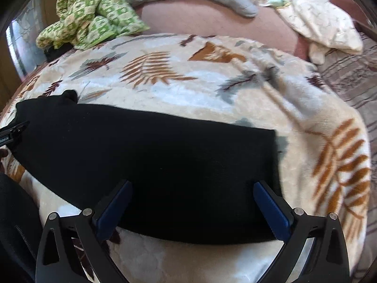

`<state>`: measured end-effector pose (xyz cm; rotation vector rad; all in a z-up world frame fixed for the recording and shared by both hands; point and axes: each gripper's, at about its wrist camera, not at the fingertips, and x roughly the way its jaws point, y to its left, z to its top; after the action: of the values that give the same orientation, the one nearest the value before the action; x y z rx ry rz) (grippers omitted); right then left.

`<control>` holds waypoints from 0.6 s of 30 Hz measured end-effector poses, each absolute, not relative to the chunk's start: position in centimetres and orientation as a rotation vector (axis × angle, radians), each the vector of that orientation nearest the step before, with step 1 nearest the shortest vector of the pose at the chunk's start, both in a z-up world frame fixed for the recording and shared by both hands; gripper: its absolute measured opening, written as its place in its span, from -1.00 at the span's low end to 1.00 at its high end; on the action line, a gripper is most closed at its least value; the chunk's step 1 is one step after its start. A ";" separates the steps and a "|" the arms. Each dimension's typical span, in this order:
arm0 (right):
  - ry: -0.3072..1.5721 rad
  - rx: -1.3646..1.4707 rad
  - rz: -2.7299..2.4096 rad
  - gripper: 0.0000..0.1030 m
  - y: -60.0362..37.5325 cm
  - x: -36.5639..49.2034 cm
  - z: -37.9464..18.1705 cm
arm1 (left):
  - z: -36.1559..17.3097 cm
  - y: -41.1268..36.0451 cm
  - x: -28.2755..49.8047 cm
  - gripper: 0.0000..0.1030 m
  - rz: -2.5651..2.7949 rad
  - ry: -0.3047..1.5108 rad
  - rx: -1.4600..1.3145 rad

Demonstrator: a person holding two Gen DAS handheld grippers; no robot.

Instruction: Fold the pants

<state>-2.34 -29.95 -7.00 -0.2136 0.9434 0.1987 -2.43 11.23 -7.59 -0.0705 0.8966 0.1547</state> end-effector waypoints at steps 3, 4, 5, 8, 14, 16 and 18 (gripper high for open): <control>0.915 -0.183 0.147 0.99 -31.0 -3.2 -6.1 | -7.6 11.2 -2.4 1.00 0.156 0.895 -0.068; 0.899 -0.146 0.122 0.99 -31.8 -3.6 -5.6 | -7.6 11.2 -2.5 1.00 0.156 0.891 -0.069; 0.887 -0.104 0.104 0.99 -32.6 -4.1 -5.3 | -7.6 11.2 -2.5 1.00 0.154 0.882 -0.070; 0.864 0.070 0.084 0.99 -35.5 -5.5 -4.5 | -7.7 11.2 -3.0 1.00 0.144 0.837 -0.067; 0.802 0.476 0.163 0.84 -40.8 -9.2 -4.7 | -8.0 11.3 -4.1 1.00 0.124 0.736 -0.063; 0.817 0.542 0.207 0.68 -41.1 -9.5 -5.5 | -8.1 11.3 -4.1 1.00 0.124 0.726 -0.064; 0.840 0.532 0.221 0.46 -40.7 -9.3 -6.2 | -8.1 11.3 -4.2 1.00 0.124 0.714 -0.064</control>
<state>-9.29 -40.70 -6.21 0.5325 0.8396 0.2208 -4.24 11.27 -8.13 -0.0636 0.7139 0.1242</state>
